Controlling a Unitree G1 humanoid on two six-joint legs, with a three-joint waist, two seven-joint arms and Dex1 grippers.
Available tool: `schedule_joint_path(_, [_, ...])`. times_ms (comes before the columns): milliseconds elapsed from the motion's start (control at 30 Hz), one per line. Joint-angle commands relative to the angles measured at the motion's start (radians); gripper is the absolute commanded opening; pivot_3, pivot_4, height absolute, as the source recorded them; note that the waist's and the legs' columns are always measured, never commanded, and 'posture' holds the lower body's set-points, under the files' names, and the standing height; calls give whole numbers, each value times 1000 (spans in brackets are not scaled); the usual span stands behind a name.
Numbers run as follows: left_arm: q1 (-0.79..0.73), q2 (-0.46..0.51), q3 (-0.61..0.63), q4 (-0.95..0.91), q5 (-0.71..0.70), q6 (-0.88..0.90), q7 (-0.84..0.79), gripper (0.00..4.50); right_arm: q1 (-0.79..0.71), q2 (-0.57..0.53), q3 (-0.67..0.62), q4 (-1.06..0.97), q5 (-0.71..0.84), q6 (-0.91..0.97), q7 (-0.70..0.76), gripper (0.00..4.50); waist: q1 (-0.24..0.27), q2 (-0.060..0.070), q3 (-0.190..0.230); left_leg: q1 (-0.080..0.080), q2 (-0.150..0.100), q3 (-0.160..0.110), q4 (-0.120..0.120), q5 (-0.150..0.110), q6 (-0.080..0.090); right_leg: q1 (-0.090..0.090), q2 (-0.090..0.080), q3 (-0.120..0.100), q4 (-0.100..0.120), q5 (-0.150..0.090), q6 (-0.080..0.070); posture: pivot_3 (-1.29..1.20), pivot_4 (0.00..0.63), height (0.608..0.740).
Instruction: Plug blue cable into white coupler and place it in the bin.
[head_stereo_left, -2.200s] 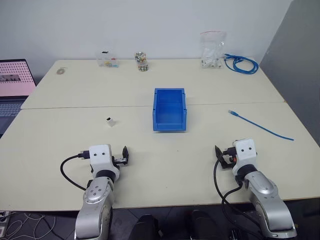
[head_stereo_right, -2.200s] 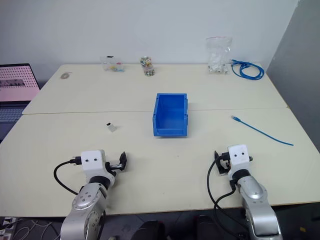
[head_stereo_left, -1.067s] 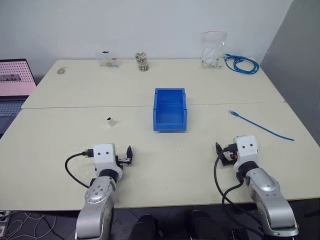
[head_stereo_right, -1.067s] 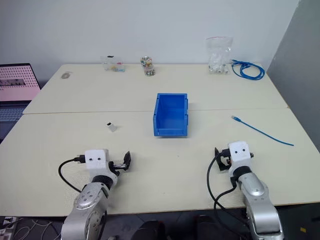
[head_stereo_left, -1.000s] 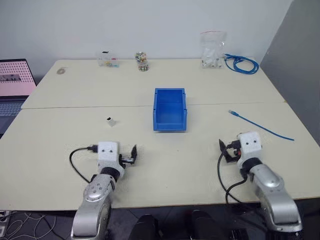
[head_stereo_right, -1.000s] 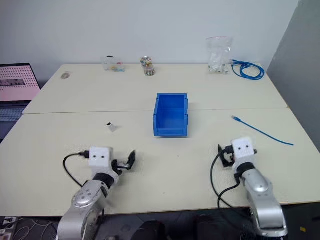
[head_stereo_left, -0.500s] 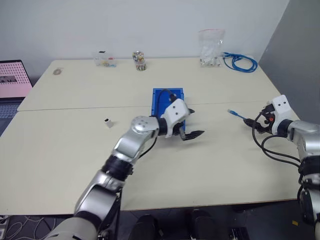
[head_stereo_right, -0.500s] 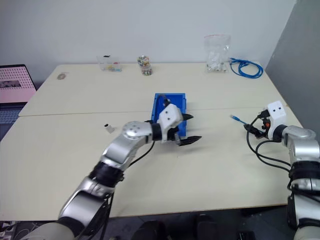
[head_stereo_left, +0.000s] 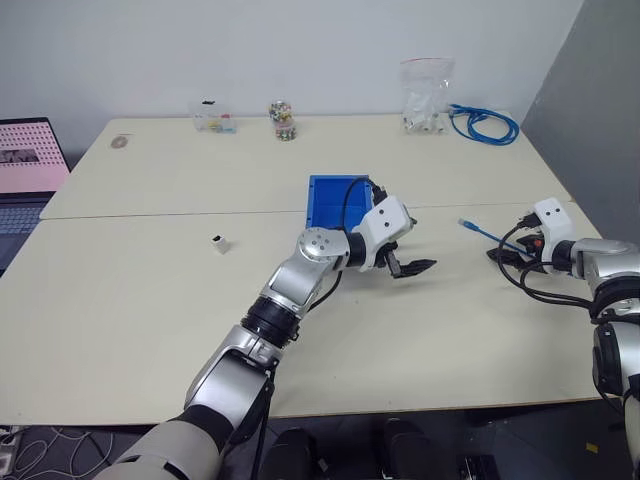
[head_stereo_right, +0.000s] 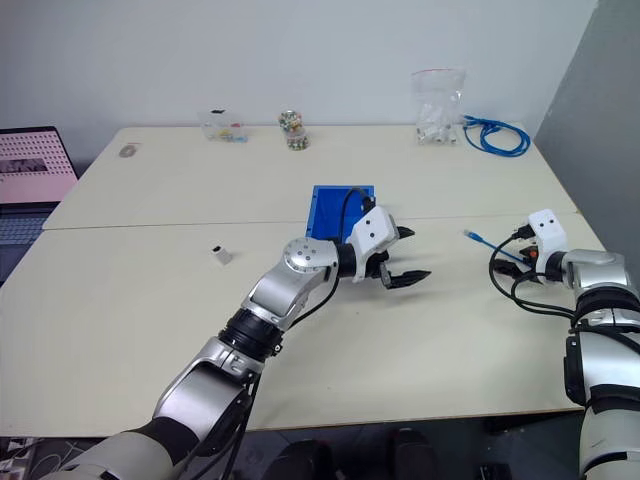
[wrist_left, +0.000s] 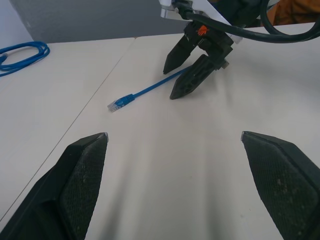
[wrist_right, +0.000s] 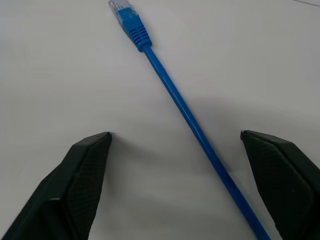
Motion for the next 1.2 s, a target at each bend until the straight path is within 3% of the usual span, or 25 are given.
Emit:
schedule_joint_path(33, [-3, -6, 12, -52, 2, 5, 6, 4500, -18, -6, -12, 25, -12, 24, -19, 3115, 0, 0, 0, 0, 0, 0, 0, 0, 0, 0, 0, 0, 0, 0, 0, 0, 150, 740])
schedule_joint_path(467, [-2, -33, 26, -64, -14, 56, 14, 4500, -9, -8, -1, 28, -45, 6, -38, 28, 1, 0, 0, 0, 0, 0, 1, 0, 0, 0, -1, 0, 0, 0, 0, 0, 150, 740])
schedule_joint_path(767, [22, 1, 23, -107, -6, 60, 1, 4500, -18, -8, -6, 12, -44, 3, -8, 28, 1, 0, 0, 0, 0, 0, 1, 0, 0, 0, -1, 0, 0, 0, 0, 0, 150, 740])
schedule_joint_path(900, [121, 115, 63, -279, -36, 97, -39, 4500, -37, 3, -12, -94, 12, 97, 170, 28, -7, 0, 0, 1, 1, -1, 0, 0, 0, 0, 0, 1, 0, 0, 0, 0, 150, 740])
schedule_joint_path(967, [218, 214, 108, -412, -61, 119, -69, 4500, -11, 13, -7, -274, 91, 272, 333, 28, -19, 1, 0, 2, 2, -1, -1, 0, 0, 0, 0, 2, 1, 0, 0, 0, 150, 740])
schedule_joint_path(1067, [412, 346, 211, -640, -146, 194, -95, 4500, 89, 9, 24, -704, 326, 686, 539, 28, -28, 3, 0, 2, 7, -2, 0, 0, 0, -1, 1, 4, 1, 1, -1, 0, 150, 740])
schedule_joint_path(1200, [779, 423, 368, -923, -206, 169, -57, 4500, 185, 53, 130, -1027, 482, 930, 584, 28, -23, 4, 0, 0, 11, -7, -1, 0, 0, -1, 2, -1, 1, 0, -4, 0, 150, 740])
